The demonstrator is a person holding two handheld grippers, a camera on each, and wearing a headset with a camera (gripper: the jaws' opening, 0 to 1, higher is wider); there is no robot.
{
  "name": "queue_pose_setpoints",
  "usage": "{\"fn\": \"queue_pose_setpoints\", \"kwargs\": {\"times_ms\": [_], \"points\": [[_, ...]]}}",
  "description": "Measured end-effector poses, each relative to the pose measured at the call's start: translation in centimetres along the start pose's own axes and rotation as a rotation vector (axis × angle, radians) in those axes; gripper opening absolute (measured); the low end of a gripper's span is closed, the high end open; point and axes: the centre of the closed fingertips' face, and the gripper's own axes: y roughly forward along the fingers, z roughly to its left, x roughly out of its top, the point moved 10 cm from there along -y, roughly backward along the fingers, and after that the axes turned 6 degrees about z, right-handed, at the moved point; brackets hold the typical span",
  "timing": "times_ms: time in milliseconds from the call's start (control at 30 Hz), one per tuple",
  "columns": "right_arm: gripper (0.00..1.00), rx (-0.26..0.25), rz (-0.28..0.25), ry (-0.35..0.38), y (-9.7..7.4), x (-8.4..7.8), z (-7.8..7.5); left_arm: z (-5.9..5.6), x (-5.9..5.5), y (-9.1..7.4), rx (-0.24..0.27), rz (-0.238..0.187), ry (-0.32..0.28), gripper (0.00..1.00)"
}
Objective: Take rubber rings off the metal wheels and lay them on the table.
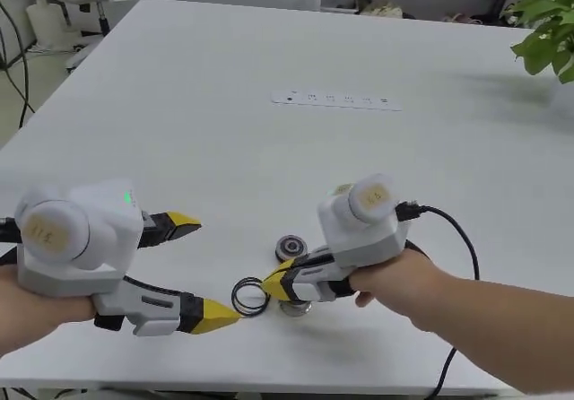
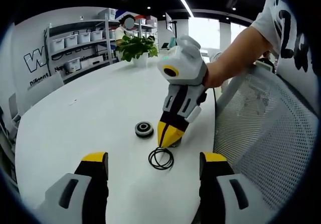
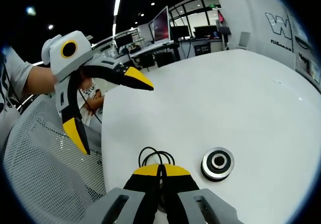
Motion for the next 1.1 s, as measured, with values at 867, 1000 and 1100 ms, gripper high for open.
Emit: {"fn": "queue_pose_setpoints", "kwargs": {"times_ms": [867, 1000, 1100], "points": [[0.02, -0.047, 0.062, -0.032, 0.61, 0.46, -0.61, 0.12, -0.50, -0.29, 0.007, 0.014, -0.013, 0.72], [0.04, -0.050, 0.054, -0.030, 0.57, 0.49, -0.70, 0.11, -0.65, -0.17, 0.003, 0.023, -0.009, 0.72], [0.07, -0.048, 0.045, -0.027, 0.48, 0.41, -0.73, 0.08, -0.61, -0.13, 0.001, 0.024, -0.010, 0.72]]}}
